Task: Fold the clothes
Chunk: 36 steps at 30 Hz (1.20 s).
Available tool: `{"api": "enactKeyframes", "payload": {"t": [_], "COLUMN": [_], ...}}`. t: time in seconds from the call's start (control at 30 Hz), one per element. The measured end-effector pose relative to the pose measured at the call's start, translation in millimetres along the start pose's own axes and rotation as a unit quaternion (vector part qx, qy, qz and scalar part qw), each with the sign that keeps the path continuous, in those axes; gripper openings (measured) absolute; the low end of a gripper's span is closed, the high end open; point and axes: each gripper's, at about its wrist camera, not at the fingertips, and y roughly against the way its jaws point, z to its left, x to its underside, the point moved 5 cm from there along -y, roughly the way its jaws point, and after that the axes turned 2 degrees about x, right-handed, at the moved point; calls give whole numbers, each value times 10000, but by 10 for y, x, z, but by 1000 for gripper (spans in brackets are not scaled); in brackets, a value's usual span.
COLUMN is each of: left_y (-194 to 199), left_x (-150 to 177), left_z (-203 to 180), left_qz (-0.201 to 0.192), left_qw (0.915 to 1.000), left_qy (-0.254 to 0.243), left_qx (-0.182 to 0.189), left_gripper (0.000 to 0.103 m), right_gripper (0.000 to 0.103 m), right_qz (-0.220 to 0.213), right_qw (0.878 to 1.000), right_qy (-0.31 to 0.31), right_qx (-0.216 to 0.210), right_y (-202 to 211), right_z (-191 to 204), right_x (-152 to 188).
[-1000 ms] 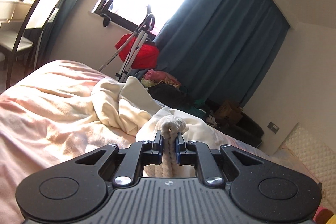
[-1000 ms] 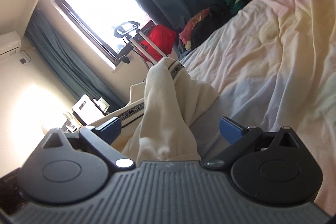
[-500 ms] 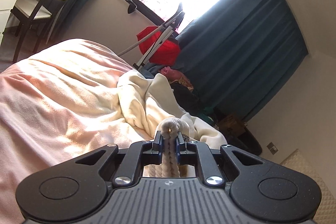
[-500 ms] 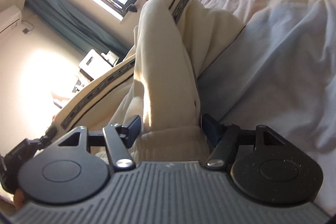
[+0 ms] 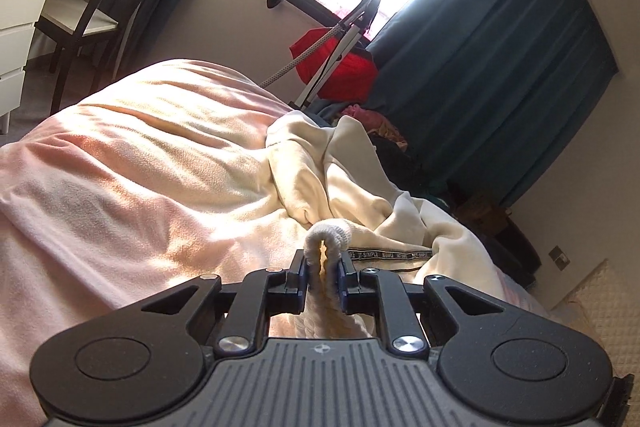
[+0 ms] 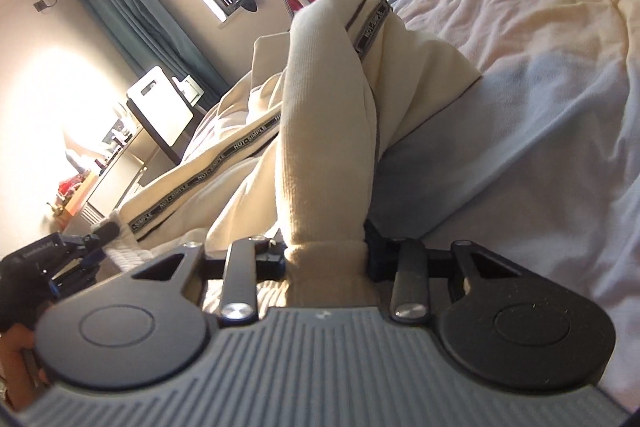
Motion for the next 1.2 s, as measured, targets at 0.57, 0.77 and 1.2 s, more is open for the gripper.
{"api": "enactKeyframes", "payload": {"t": [0.57, 0.77, 1.2], "left_y": [-71, -98, -123], "left_x": [135, 166, 205], "left_z": [-24, 26, 54], "left_qz": [102, 139, 225], "left_qw": [9990, 9988, 9987], "left_qy": [-353, -354, -280], "left_qx": [-270, -310, -352], "left_gripper": [20, 21, 26], "right_gripper": [33, 41, 72], "right_qz": [257, 220, -178], "right_qw": [9611, 9865, 9887], "right_qy": [2617, 1615, -1215], "right_qx": [845, 121, -860], "right_y": [164, 383, 775], "right_z": [477, 367, -272], "right_x": [339, 194, -202]}}
